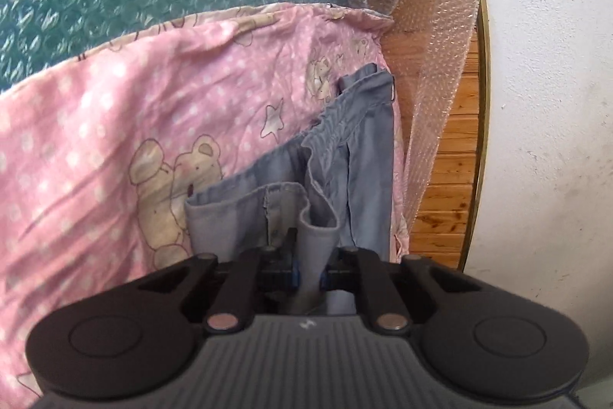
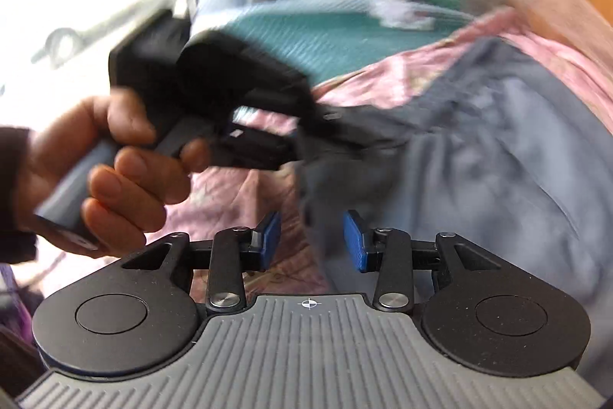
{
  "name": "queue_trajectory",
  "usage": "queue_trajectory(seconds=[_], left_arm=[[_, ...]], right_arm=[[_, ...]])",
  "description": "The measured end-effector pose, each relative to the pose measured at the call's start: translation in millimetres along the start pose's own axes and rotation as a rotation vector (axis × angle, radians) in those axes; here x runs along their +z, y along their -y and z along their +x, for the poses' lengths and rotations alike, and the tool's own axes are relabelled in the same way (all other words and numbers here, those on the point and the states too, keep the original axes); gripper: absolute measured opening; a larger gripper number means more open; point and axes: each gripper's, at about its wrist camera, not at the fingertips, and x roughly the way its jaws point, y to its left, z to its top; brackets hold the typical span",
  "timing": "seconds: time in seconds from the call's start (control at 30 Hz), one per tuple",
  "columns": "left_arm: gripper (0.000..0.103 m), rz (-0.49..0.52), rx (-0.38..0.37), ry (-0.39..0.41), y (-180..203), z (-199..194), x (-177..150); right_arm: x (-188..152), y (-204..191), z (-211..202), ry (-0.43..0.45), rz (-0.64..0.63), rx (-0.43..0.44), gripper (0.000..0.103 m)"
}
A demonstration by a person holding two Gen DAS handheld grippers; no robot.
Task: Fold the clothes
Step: 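Lay the waistband flat with the right gripper and release it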
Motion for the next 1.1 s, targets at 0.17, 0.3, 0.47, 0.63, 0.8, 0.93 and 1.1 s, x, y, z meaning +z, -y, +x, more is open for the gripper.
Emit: queue_trajectory(seconds=[0.17,0.3,0.47,0.63,0.8,0.93,1.1], left_arm=[[0.010,0.043,0.027,-0.022,-17.2,-0.8,9.6],[0.010,0.075,0.049,-0.025,-16.5,-4.4,9.5],[0.033,0.168,0.099,-0.036,9.5,-6.1,-6.9],[0.040,0.306,0.150,-0.073,41.1,2.3,-29.6],[0.046,0.434,0.213,-0.108,64.4,12.7,-50.9],[0.004,0.344,0.243,-0.083,21.9,7.6,-43.5],[0.004,0.255,0.215,-0.009,4.2,-22.7,-39.2]], right_arm=[[-45.1,68.0,-22.0,-0.100,0.238,-0.228,0.034],[-92.0,83.5,-37.4,-0.128,0.181,-0.278,0.027],[-95.6,101.6,-90.6,-0.050,0.312,-0.343,0.033],[-114.4,134.0,-118.4,0.021,0.421,-0.486,0.041],[-154.9,168.7,-121.6,-0.047,0.453,-0.551,0.048],[-193.0,192.2,-147.0,-0.054,0.474,-0.572,0.061],[-214.7,222.4,-184.4,-0.095,0.556,-0.603,0.059]])
